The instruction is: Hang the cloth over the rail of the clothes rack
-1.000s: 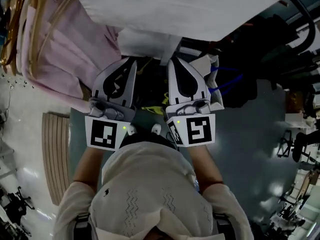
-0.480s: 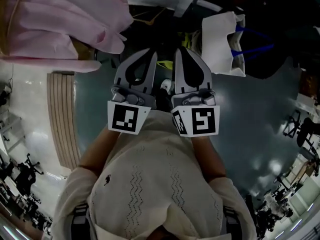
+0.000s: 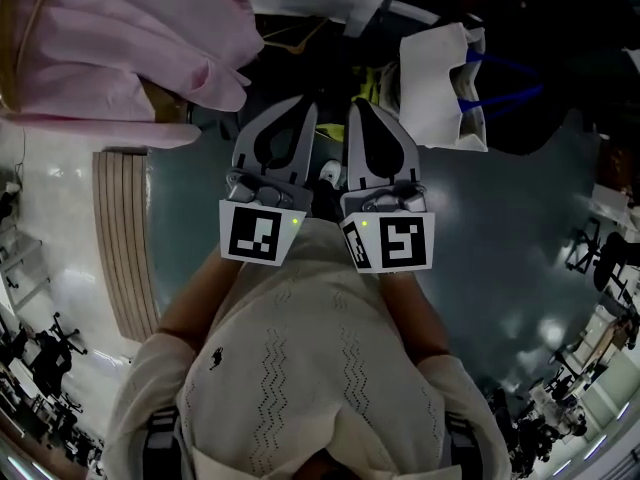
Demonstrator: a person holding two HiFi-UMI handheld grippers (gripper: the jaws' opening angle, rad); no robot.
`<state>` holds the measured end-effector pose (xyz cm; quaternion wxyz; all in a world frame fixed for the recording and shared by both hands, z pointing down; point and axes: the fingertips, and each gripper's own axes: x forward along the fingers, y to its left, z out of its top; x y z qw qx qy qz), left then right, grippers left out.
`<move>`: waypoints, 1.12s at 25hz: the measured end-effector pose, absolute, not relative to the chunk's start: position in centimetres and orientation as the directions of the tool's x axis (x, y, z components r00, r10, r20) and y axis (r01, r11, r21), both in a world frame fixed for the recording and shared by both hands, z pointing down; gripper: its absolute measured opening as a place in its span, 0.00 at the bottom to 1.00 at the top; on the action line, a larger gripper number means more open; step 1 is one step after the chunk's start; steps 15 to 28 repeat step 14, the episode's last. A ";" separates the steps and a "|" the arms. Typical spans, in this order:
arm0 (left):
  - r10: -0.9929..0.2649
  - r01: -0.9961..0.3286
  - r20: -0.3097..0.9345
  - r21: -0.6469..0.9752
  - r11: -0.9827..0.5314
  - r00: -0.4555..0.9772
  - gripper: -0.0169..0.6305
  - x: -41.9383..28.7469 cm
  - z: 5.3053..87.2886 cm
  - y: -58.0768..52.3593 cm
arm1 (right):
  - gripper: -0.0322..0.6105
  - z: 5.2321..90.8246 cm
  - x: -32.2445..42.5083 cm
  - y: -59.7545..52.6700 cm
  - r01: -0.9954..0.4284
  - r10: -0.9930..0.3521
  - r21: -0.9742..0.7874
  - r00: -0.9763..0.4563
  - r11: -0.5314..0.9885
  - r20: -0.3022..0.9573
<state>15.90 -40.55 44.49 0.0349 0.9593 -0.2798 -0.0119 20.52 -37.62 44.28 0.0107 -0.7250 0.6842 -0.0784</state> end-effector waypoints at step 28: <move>-0.550 -0.550 0.018 0.065 -0.833 0.835 0.05 15.8 45.2 -40.8 | 0.08 45.3 21.1 -37.7 -0.986 -0.990 -0.148 0.064 -0.082 0.123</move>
